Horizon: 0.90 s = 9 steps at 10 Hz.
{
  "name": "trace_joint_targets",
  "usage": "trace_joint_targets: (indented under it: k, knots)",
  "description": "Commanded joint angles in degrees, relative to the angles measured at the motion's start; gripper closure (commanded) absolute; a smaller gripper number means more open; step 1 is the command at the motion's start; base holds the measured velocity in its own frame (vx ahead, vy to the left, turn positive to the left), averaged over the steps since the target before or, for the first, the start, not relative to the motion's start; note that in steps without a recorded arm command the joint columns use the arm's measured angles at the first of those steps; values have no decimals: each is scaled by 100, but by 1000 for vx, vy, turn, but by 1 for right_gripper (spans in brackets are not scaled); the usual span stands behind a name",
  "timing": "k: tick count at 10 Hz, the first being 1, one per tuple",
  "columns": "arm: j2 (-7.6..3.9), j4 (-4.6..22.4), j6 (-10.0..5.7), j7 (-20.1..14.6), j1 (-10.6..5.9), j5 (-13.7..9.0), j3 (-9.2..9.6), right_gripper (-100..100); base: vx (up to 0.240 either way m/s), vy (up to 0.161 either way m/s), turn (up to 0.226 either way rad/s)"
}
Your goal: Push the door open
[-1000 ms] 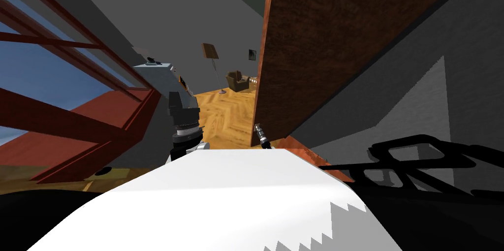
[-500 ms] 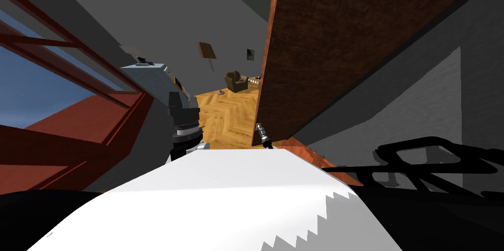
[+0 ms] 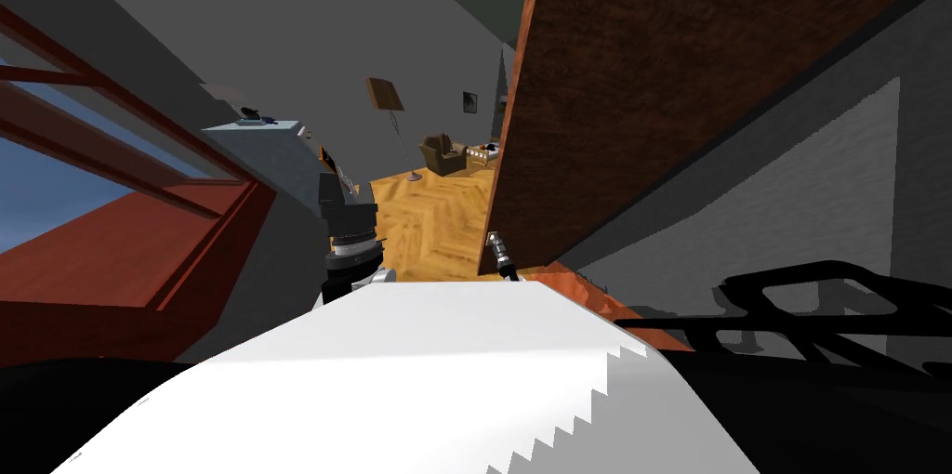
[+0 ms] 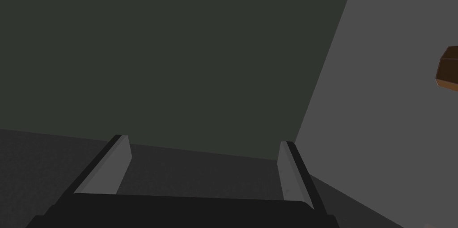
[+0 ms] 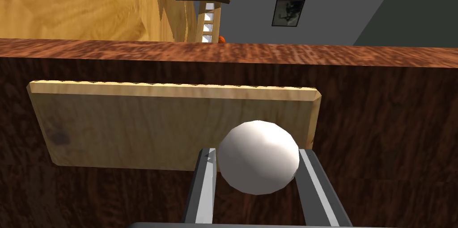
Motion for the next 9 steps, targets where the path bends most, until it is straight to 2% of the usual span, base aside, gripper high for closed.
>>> trace_joint_targets:
  k: [1, 9]
  knots:
    - [-31, -11, 14, 56, -31, -66, -177, 100, 141, 126, -60]
    - [83, 145, 41, 234, -160, -290, -761, 100, 154, 120, -69]
